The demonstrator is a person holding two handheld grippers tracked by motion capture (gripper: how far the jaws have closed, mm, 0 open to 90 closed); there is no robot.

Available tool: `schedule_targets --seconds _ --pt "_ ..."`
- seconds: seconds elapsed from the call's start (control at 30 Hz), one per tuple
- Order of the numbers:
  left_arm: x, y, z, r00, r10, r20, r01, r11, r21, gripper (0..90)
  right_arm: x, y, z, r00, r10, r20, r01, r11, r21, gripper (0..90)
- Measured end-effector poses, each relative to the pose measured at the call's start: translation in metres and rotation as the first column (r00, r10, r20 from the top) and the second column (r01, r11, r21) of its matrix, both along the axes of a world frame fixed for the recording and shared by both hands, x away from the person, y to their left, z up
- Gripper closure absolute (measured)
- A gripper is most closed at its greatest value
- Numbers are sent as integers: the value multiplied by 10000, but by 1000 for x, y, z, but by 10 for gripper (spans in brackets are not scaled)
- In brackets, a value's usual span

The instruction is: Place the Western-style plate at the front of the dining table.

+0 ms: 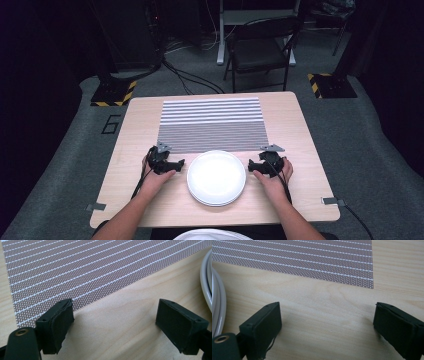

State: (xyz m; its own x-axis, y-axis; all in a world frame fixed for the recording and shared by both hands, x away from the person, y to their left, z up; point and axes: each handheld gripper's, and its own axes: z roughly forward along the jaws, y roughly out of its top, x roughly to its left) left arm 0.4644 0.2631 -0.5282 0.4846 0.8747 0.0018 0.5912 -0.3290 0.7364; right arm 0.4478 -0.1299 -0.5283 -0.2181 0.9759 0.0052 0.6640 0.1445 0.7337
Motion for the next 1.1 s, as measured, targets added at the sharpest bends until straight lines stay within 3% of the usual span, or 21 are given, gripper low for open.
schedule_targets --seconds 0.47,0.63,0.7,1.1 --pt "0 1 1 9999 -76 -79 76 10000 15 150 0 0 0 10000 24 0 -24 10000 14 77" --pt "0 3 1 10000 1 24 -1 10000 -50 189 -1 1 0 10000 32 53 -32 10000 24 99" --pt "0 4 0 9999 101 125 -99 9998 -187 225 -2 1 1 9998 113 140 -114 9999 34 147" --pt "0 5 1 9993 329 161 -326 9993 -159 278 -3 1 1 9996 213 190 -215 9997 98 185"
